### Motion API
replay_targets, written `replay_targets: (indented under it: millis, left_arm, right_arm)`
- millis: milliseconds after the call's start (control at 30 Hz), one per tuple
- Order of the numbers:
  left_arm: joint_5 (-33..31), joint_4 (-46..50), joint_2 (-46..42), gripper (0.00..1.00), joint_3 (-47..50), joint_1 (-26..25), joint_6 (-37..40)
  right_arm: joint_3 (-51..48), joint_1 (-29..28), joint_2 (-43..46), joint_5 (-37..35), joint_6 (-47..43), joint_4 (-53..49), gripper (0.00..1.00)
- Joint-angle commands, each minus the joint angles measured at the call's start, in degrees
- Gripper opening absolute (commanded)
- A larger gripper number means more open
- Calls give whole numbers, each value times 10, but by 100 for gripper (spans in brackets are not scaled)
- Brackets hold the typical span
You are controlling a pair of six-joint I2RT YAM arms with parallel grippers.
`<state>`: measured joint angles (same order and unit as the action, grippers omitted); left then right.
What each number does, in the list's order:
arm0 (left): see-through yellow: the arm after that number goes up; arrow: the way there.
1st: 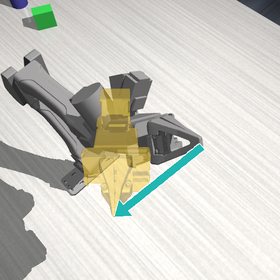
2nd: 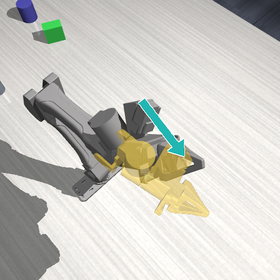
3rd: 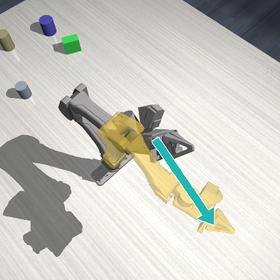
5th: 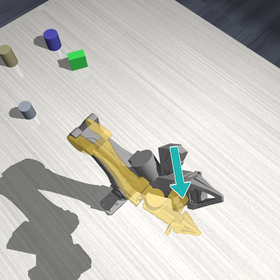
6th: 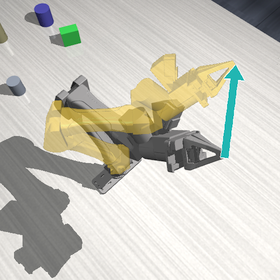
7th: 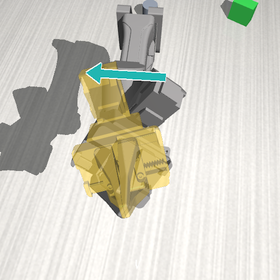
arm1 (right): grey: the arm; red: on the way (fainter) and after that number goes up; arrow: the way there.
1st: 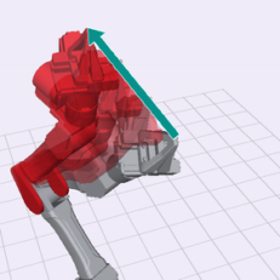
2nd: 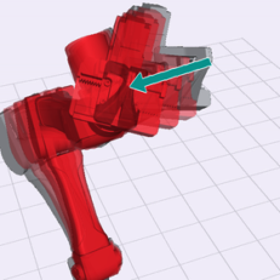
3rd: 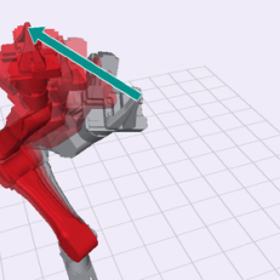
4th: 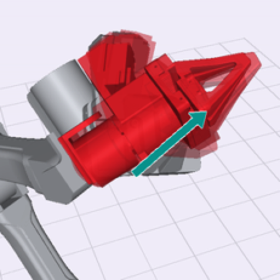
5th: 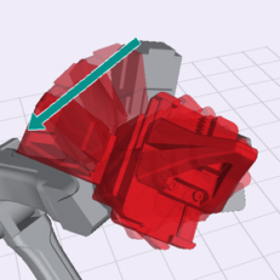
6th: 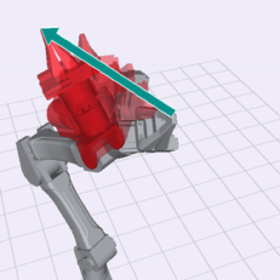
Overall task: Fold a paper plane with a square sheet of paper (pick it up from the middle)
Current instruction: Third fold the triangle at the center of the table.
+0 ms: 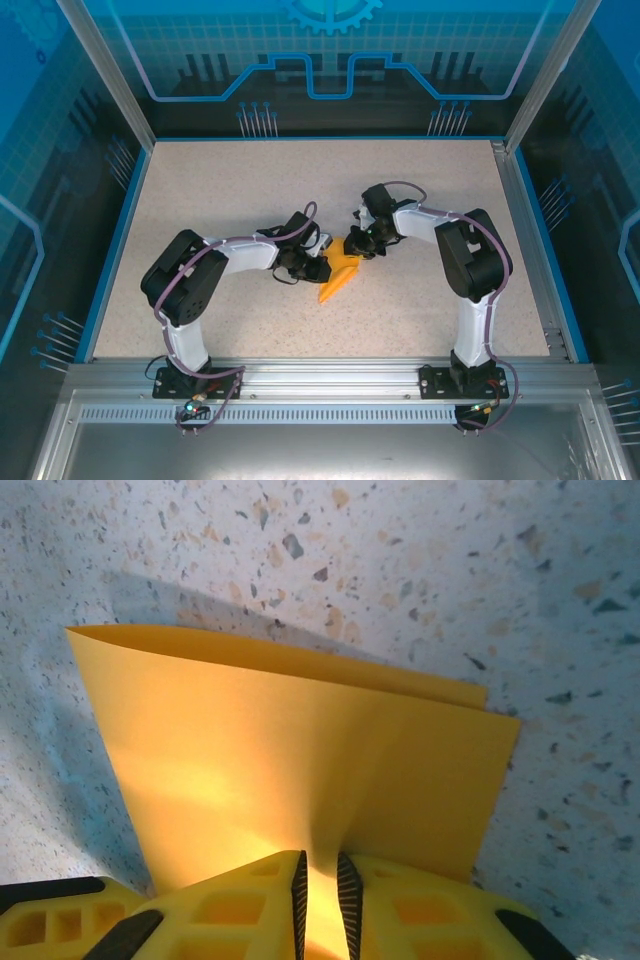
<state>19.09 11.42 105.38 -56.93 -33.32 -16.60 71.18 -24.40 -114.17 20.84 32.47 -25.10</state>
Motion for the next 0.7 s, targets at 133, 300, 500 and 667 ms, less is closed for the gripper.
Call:
replay_targets:
  millis: [133,300,500,667]
  left_arm:
    - [3,-4,11,13,7,5,18]
    - [6,-10,-17,14,6,5,21]
    - [21,-8,-12,14,0,5,20]
    - [34,-18,-26,15,8,5,15]
  right_arm:
    - [-17,-6,36,-2,15,3,24]
    - [-13,2,22,-5,10,-2,20]
    - [-20,-1,-3,-16,9,0,17]
    - [-22,-2,-16,-36,5,-13,16]
